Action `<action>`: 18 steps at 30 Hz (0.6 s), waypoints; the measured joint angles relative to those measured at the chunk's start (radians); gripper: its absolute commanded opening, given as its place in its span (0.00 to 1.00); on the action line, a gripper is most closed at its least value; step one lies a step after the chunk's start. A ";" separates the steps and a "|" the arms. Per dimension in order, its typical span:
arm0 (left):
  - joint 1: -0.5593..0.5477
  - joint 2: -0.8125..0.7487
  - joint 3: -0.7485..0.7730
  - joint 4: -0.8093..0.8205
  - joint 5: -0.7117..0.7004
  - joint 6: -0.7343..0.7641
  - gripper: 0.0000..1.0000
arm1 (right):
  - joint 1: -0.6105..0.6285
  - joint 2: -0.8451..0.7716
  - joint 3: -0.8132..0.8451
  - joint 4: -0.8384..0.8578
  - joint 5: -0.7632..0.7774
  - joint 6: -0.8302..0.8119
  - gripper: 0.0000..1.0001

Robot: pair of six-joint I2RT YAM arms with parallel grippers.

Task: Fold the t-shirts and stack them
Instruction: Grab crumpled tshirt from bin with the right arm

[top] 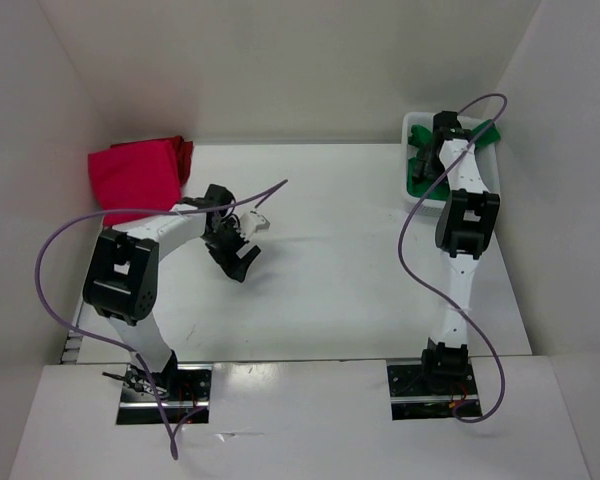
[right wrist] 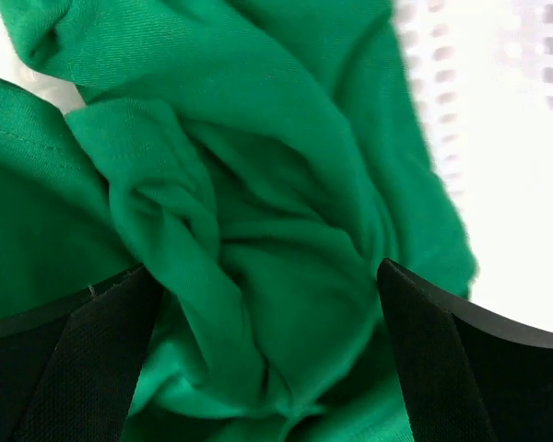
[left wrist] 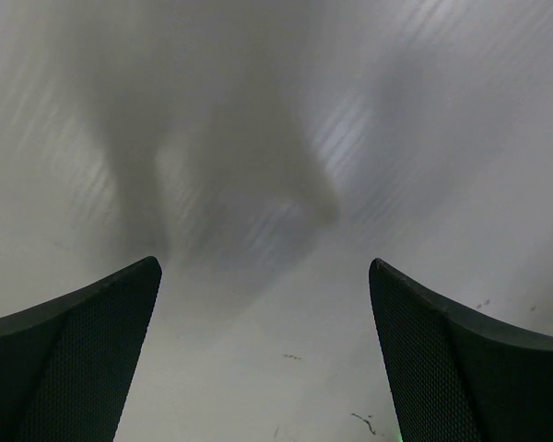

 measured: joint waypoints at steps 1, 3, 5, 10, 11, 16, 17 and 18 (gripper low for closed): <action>-0.015 0.008 0.000 -0.002 0.000 0.000 1.00 | 0.000 0.012 0.009 -0.003 -0.006 0.000 1.00; -0.032 0.016 0.000 -0.005 0.001 -0.002 1.00 | -0.002 0.030 0.018 -0.006 -0.015 0.000 1.00; -0.035 0.021 0.000 -0.005 0.000 -0.003 1.00 | -0.006 0.044 0.027 -0.008 -0.028 0.000 0.96; -0.034 0.032 0.000 -0.005 -0.001 -0.006 1.00 | -0.023 0.069 0.045 -0.013 -0.078 0.001 0.22; -0.035 0.032 0.000 -0.005 -0.001 -0.006 1.00 | -0.025 0.072 0.049 -0.014 -0.086 -0.004 0.09; -0.037 0.032 0.000 -0.005 -0.008 -0.006 1.00 | -0.031 0.076 0.062 -0.025 -0.106 0.006 0.00; -0.037 0.032 0.000 -0.004 -0.011 -0.006 1.00 | -0.031 0.075 0.063 -0.028 -0.107 0.007 0.00; -0.037 0.032 0.000 -0.005 -0.014 -0.006 1.00 | -0.032 0.075 0.071 -0.034 -0.108 0.007 0.00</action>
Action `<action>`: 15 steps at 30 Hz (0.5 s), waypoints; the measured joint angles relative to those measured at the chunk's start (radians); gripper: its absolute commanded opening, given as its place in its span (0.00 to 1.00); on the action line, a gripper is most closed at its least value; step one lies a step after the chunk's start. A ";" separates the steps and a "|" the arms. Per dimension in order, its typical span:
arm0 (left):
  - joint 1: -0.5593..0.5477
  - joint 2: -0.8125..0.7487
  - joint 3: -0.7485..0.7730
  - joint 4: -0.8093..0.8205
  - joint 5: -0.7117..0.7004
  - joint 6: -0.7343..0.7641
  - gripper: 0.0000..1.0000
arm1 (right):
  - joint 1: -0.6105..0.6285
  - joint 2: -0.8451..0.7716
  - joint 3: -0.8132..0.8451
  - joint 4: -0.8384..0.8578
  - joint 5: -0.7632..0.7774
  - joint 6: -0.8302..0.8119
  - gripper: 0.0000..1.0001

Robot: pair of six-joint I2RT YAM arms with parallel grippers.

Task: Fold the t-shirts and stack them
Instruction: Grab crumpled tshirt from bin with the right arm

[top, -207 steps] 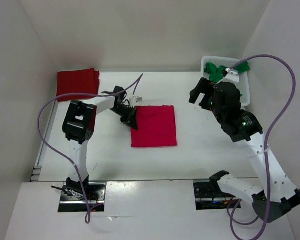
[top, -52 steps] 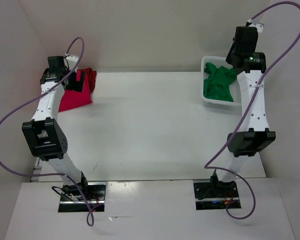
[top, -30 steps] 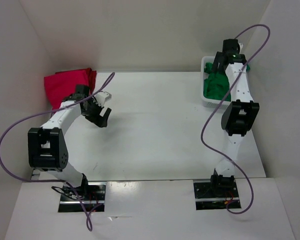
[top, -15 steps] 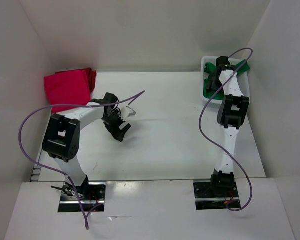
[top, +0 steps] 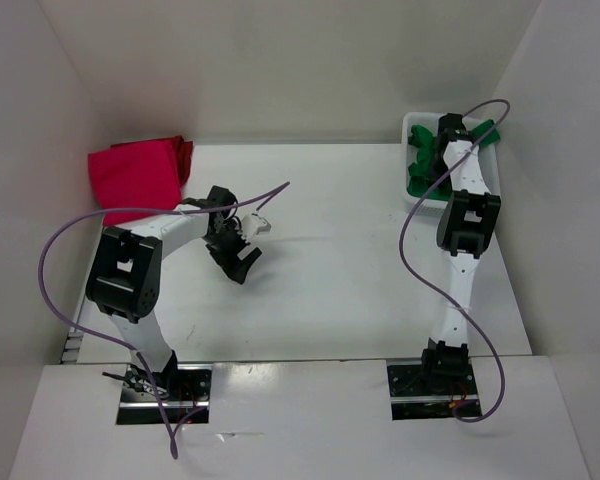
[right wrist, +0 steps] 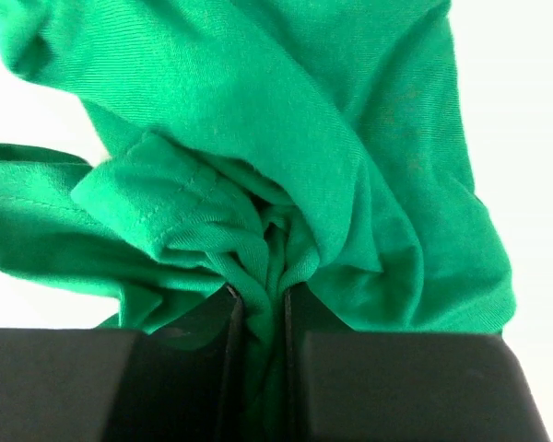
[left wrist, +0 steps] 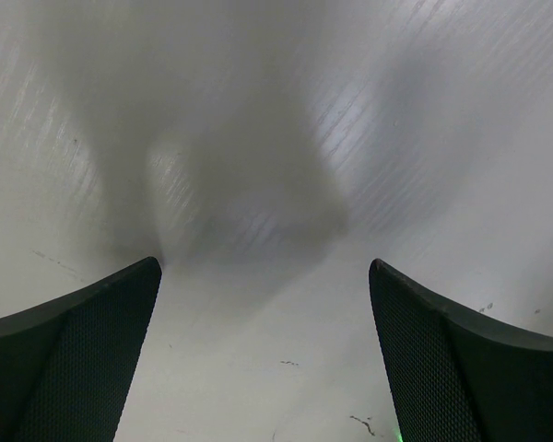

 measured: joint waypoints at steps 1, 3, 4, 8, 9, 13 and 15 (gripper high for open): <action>0.000 0.000 0.000 0.000 -0.002 0.000 1.00 | 0.000 0.000 0.007 -0.005 0.000 0.000 0.00; 0.000 0.000 0.000 0.000 -0.009 0.000 1.00 | 0.000 -0.003 0.034 -0.022 0.000 0.003 0.00; 0.000 0.000 0.000 0.000 -0.011 0.000 1.00 | 0.000 -0.008 0.052 -0.030 0.000 0.006 0.00; 0.000 0.000 0.005 -0.001 -0.024 0.000 1.00 | 0.000 -0.091 0.115 -0.048 0.001 0.015 0.00; -0.001 0.000 0.008 -0.002 -0.027 0.000 1.00 | 0.000 -0.124 0.129 -0.048 0.002 0.016 0.00; -0.007 -0.001 0.027 -0.003 -0.043 -0.001 1.00 | 0.012 -0.320 0.199 -0.041 0.021 0.024 0.00; -0.008 -0.004 0.032 -0.003 -0.063 -0.011 1.00 | 0.029 -0.436 0.235 -0.024 0.030 0.028 0.00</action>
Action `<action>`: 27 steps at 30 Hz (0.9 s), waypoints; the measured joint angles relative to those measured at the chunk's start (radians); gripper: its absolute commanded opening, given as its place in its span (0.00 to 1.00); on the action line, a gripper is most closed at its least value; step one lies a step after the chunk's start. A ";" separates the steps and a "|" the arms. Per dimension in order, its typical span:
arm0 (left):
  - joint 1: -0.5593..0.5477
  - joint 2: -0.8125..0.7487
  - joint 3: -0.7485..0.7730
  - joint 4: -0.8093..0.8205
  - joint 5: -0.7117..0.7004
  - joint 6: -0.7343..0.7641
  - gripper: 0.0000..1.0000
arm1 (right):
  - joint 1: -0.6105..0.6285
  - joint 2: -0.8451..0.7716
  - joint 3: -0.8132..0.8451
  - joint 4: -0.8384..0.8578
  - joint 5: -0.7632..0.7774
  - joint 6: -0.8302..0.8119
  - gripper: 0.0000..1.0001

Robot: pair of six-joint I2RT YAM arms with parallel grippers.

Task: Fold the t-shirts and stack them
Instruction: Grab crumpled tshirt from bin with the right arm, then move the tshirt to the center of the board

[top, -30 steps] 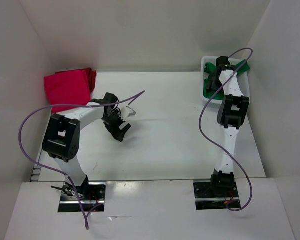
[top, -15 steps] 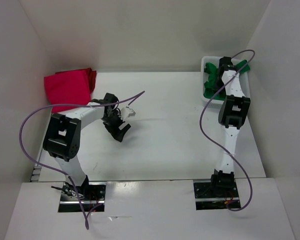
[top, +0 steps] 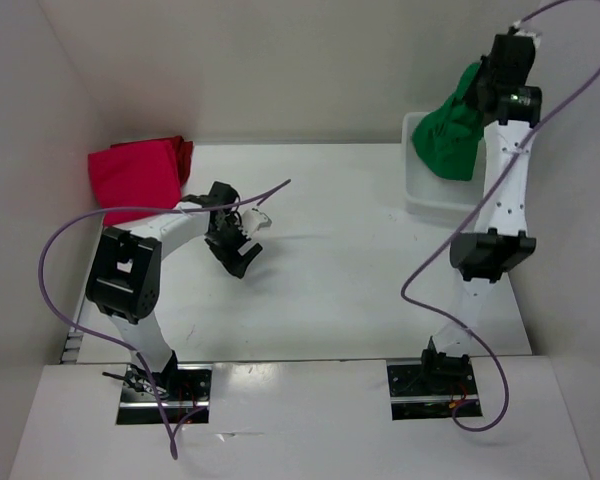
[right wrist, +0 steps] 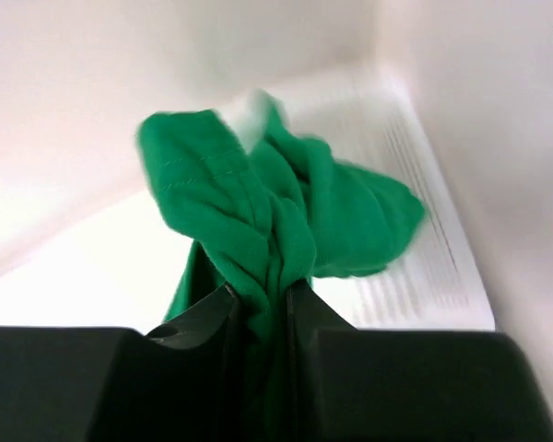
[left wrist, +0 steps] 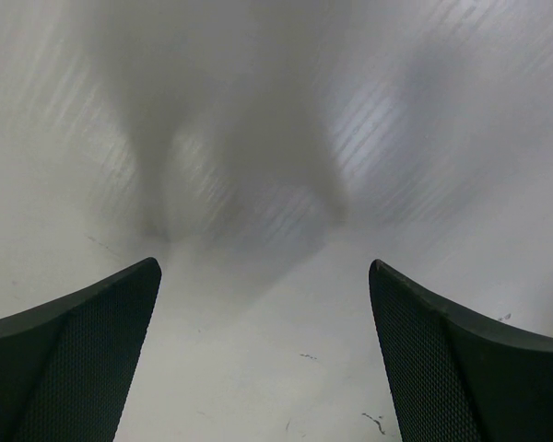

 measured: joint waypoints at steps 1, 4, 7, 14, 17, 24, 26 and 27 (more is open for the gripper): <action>0.000 -0.002 0.001 0.003 -0.013 -0.011 1.00 | 0.017 -0.061 0.021 0.013 0.004 0.002 0.00; -0.002 -0.015 0.003 0.016 -0.070 -0.046 1.00 | 0.108 -0.215 0.101 0.062 0.002 -0.011 0.00; 0.009 -0.022 0.018 0.020 -0.106 -0.092 1.00 | 0.270 -0.354 0.147 0.122 -0.064 -0.055 0.00; 0.178 -0.045 0.084 0.039 -0.122 -0.196 1.00 | 0.574 -0.483 0.153 0.181 -0.184 -0.145 0.00; 0.258 -0.073 0.102 0.047 -0.135 -0.222 1.00 | 0.576 -0.486 0.057 0.194 -0.164 -0.144 0.24; 0.309 -0.200 0.103 0.052 -0.173 -0.219 1.00 | 0.577 -0.378 -0.338 0.196 -0.144 -0.110 0.99; 0.307 -0.242 0.102 0.051 -0.180 -0.206 1.00 | 0.577 -0.340 -0.455 0.191 -0.156 -0.093 0.99; 0.305 -0.264 0.100 0.052 -0.185 -0.192 1.00 | 0.577 -0.334 -0.523 0.195 -0.166 -0.082 0.99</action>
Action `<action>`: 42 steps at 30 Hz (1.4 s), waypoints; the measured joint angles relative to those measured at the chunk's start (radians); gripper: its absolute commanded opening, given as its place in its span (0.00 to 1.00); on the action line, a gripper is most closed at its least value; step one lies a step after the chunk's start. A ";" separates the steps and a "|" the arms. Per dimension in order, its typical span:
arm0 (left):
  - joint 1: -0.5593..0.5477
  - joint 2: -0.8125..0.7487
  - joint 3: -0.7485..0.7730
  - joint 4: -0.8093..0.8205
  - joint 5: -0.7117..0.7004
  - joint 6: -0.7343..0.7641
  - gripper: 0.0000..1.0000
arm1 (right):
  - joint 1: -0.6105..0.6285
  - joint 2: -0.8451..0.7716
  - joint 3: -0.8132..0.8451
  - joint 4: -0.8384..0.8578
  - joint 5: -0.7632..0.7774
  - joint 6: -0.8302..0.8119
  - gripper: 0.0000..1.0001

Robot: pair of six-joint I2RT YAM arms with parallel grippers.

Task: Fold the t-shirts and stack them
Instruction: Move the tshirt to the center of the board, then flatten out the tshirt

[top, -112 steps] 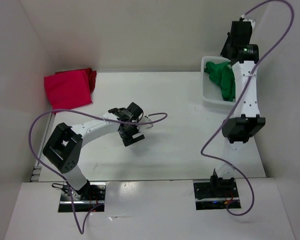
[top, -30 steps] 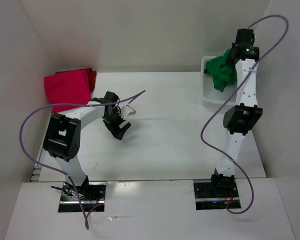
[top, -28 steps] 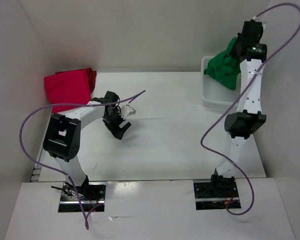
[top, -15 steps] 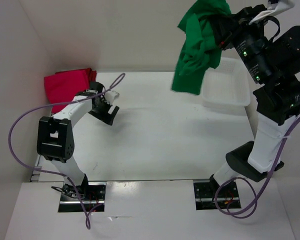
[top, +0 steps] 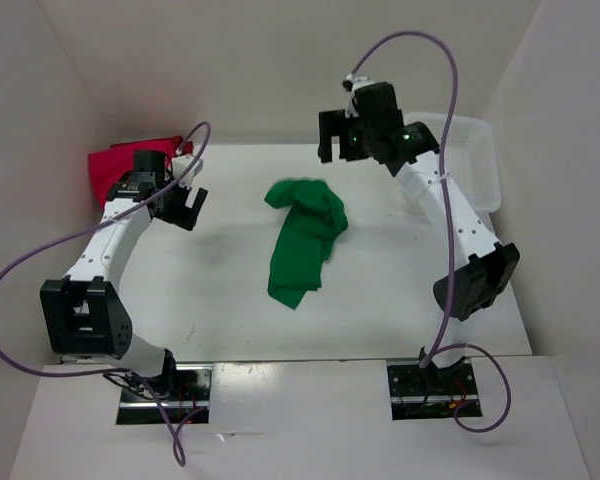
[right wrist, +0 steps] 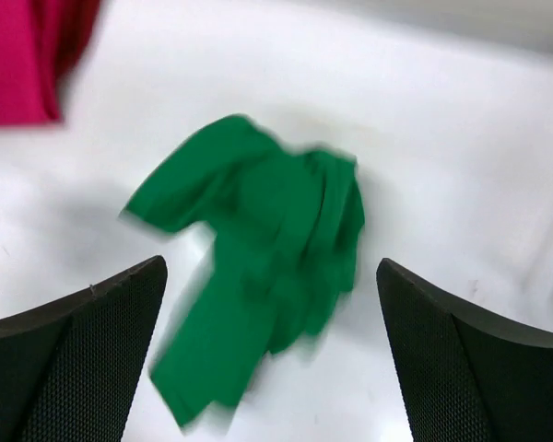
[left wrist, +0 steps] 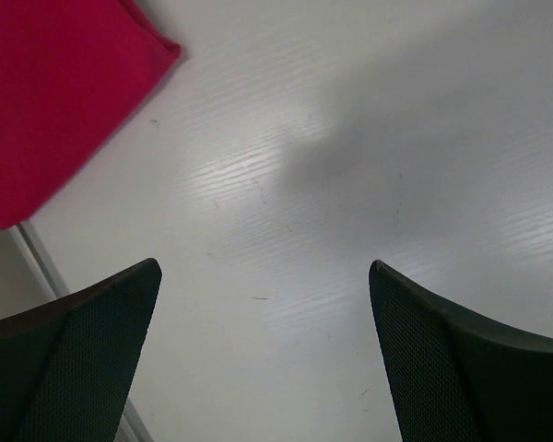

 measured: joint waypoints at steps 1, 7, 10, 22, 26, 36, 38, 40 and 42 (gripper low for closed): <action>-0.007 -0.018 -0.003 -0.001 -0.004 0.010 1.00 | 0.000 0.000 -0.063 0.000 -0.009 0.012 0.99; -0.125 -0.112 -0.029 -0.063 0.024 0.136 1.00 | 0.000 -0.152 -0.435 0.079 -0.038 0.090 0.99; -0.249 -0.121 -0.043 -0.085 0.059 0.183 1.00 | 0.000 -0.222 -0.589 0.134 -0.046 0.138 0.99; -0.672 0.174 -0.140 0.054 -0.008 0.131 1.00 | -0.023 0.165 -0.614 0.289 -0.085 0.304 0.99; -0.662 0.223 -0.147 0.130 -0.036 0.080 1.00 | -0.037 0.290 -0.528 0.288 -0.080 0.328 0.95; -0.663 0.266 -0.171 0.201 0.005 0.044 0.00 | -0.081 0.198 -0.619 0.292 -0.100 0.337 0.00; -0.655 0.267 -0.172 0.197 0.019 0.047 0.00 | -0.092 0.133 -0.640 0.278 -0.113 0.321 0.00; -0.628 0.264 -0.172 0.185 0.015 0.048 0.00 | -0.103 0.060 -0.653 0.258 -0.131 0.305 0.00; -0.562 0.240 -0.178 0.163 -0.006 0.054 0.00 | -0.118 -0.039 -0.669 0.230 -0.147 0.287 0.00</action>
